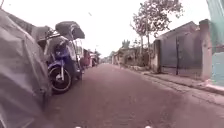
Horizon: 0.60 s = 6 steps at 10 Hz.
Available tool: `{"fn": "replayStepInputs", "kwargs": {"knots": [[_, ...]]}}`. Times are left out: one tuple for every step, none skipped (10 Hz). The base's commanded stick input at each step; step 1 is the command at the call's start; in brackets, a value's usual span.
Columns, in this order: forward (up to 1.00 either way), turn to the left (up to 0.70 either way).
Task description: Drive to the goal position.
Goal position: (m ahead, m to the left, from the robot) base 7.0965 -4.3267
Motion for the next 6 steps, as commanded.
{"fn": "replayStepInputs", "kwargs": {"knots": [[0.00,0.00],[0.04,0.00],[0.60,0.00],[0.70,0.00],[0.70,0.00],[0.70,0.00]]}}
